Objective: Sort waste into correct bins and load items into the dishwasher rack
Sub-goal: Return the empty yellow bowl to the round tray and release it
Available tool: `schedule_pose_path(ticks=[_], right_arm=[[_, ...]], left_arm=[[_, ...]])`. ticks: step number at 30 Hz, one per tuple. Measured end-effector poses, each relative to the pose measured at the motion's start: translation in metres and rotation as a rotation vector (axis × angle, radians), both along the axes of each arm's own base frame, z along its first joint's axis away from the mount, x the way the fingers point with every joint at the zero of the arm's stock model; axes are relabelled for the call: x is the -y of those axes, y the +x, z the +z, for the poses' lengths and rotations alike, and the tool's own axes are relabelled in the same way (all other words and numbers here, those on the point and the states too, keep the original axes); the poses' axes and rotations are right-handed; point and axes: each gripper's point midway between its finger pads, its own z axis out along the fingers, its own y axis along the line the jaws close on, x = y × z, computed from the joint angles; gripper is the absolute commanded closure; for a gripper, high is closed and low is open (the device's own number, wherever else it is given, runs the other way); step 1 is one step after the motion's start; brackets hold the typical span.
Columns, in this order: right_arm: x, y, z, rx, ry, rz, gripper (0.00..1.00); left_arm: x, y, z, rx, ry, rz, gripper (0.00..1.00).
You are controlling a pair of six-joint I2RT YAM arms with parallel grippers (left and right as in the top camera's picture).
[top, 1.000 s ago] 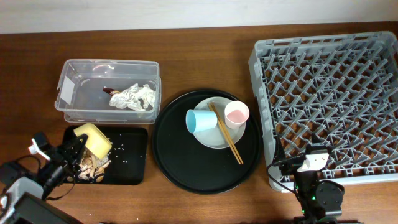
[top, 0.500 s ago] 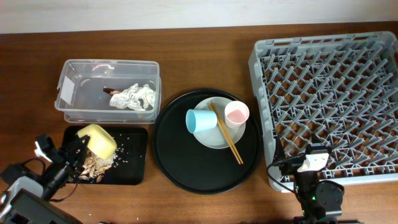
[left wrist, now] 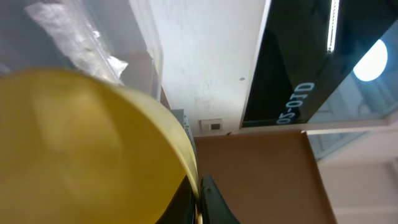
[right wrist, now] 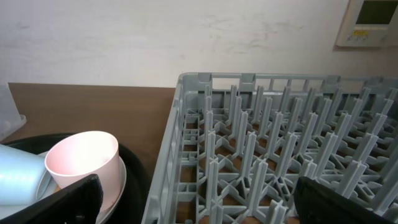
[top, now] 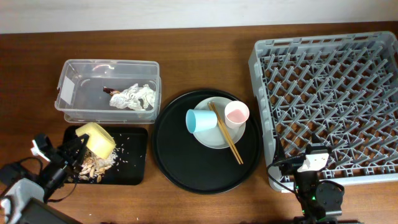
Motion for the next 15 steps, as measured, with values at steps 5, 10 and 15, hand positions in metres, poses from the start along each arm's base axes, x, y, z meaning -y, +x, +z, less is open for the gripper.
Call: schedule_pose_path(ticks=[5, 10, 15], right_arm=[[0.000, 0.000, 0.000, 0.000, 0.000, 0.000, 0.01], [0.000, 0.000, 0.000, 0.000, 0.000, 0.000, 0.01], [0.000, 0.000, 0.000, 0.000, 0.000, 0.000, 0.01]], left_arm=[[0.040, -0.003, 0.045, -0.056, 0.217, -0.091, 0.96], [0.099, -0.019, 0.064, -0.082, 0.556, -0.195, 0.96], [0.148, -0.048, 0.069, -0.083, 0.775, -0.243, 0.96]])
